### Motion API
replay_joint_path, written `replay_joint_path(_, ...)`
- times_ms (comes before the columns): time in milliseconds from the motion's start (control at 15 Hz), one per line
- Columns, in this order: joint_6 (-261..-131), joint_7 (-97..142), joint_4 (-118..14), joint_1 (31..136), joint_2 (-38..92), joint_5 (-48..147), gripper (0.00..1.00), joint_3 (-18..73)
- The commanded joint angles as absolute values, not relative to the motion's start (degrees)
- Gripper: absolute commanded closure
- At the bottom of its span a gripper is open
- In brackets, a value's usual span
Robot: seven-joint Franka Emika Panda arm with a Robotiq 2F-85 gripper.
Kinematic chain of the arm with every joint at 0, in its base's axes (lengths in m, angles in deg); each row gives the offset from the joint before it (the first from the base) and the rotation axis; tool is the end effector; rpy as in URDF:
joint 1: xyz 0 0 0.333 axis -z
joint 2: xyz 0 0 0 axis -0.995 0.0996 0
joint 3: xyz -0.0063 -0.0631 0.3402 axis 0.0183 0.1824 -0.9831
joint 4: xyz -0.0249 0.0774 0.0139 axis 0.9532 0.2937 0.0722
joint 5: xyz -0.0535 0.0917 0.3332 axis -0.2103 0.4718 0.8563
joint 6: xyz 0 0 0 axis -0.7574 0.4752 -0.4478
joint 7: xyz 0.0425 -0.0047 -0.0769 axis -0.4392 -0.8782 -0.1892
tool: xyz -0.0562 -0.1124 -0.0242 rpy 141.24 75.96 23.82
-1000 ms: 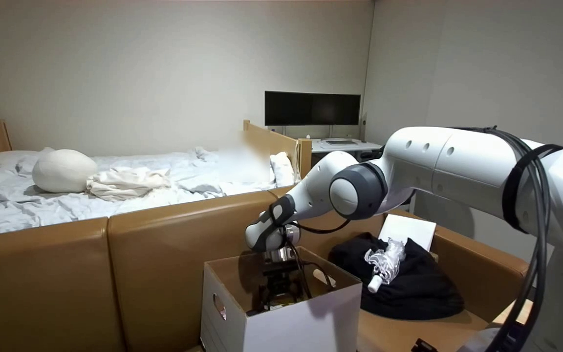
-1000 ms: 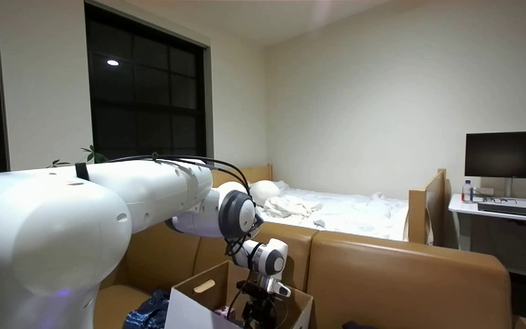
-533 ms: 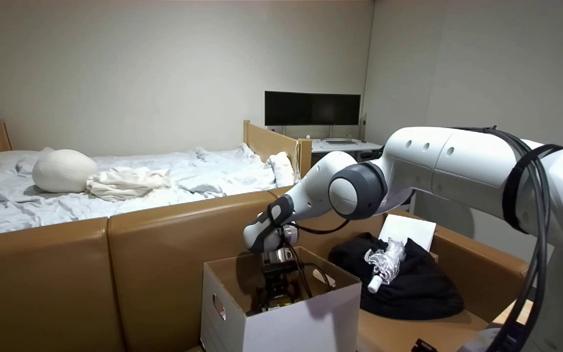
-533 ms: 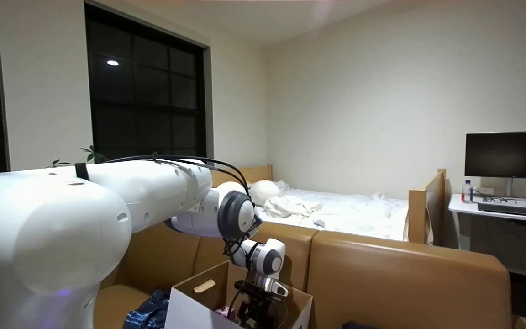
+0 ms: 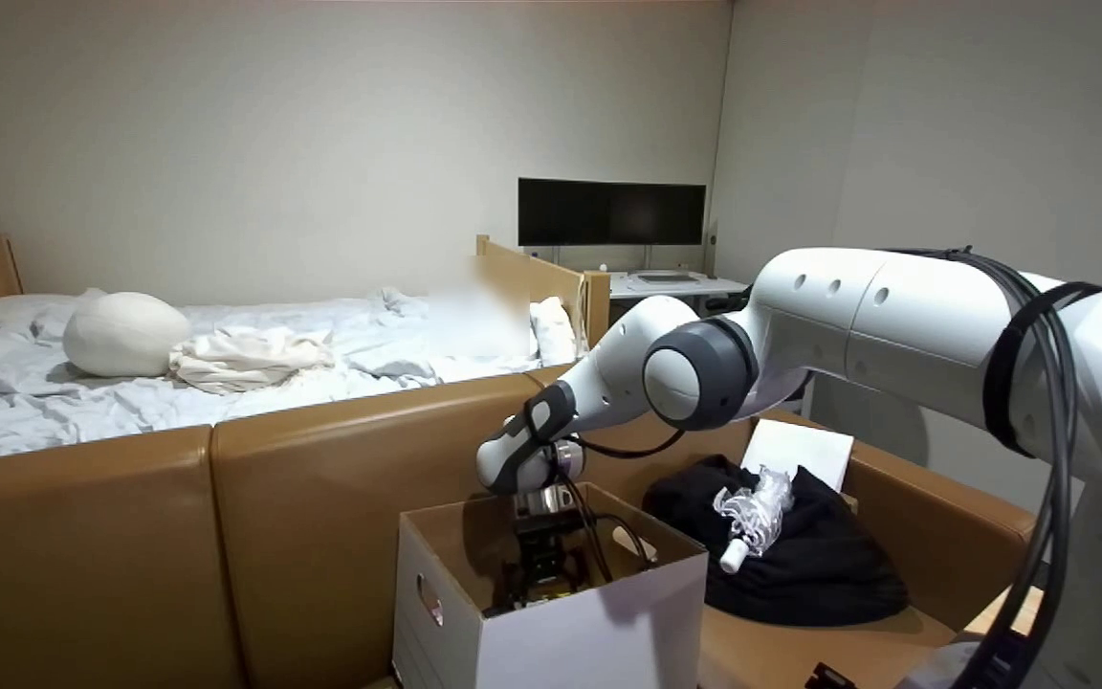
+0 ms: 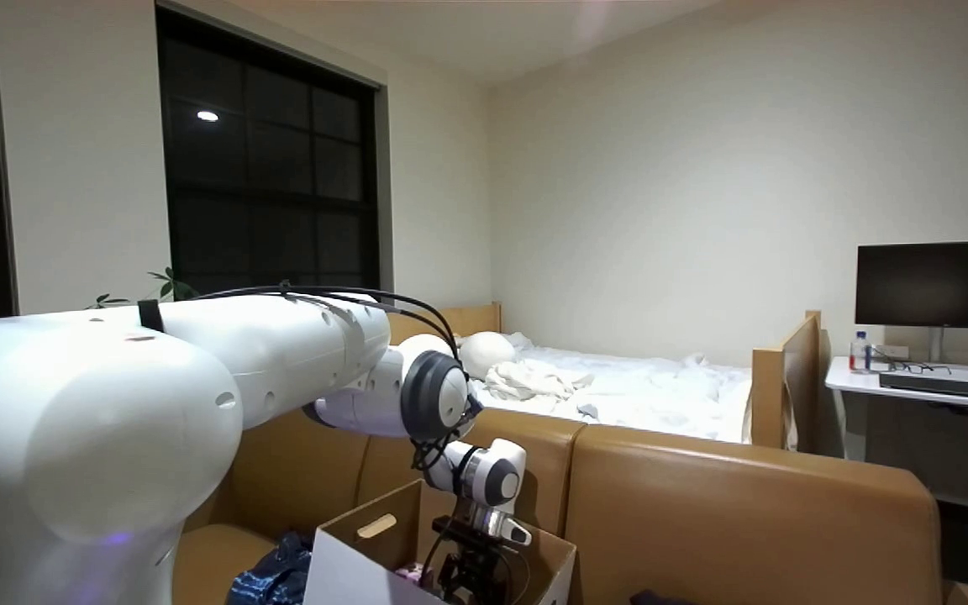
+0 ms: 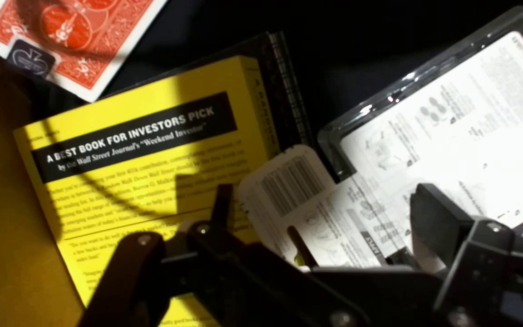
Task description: Take the umbrella and the jacket out of the box
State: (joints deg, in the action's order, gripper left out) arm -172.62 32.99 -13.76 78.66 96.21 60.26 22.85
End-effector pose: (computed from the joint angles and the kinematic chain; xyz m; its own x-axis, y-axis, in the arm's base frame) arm 0.6456 0.0788 -0.0840 0.8455 -0.2176 -0.4877 -0.2342 -0.9718 0.0275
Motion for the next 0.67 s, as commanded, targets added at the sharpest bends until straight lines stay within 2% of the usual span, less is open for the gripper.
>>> replay_joint_path(0, -173.8, 35.4, -13.9, 78.0, 96.2, 58.7, 0.00, 24.3)
replay_joint_path(467, -172.7, 36.0, -14.4, 76.7, 96.2, 56.6, 0.00, 25.3)
replay_joint_path(533, -172.6, 35.8, -14.5, 76.5, 96.2, 56.2, 0.25, 25.2)
replay_joint_path(600, -172.2, 35.5, -14.5, 76.2, 96.2, 55.8, 0.27, 25.2)
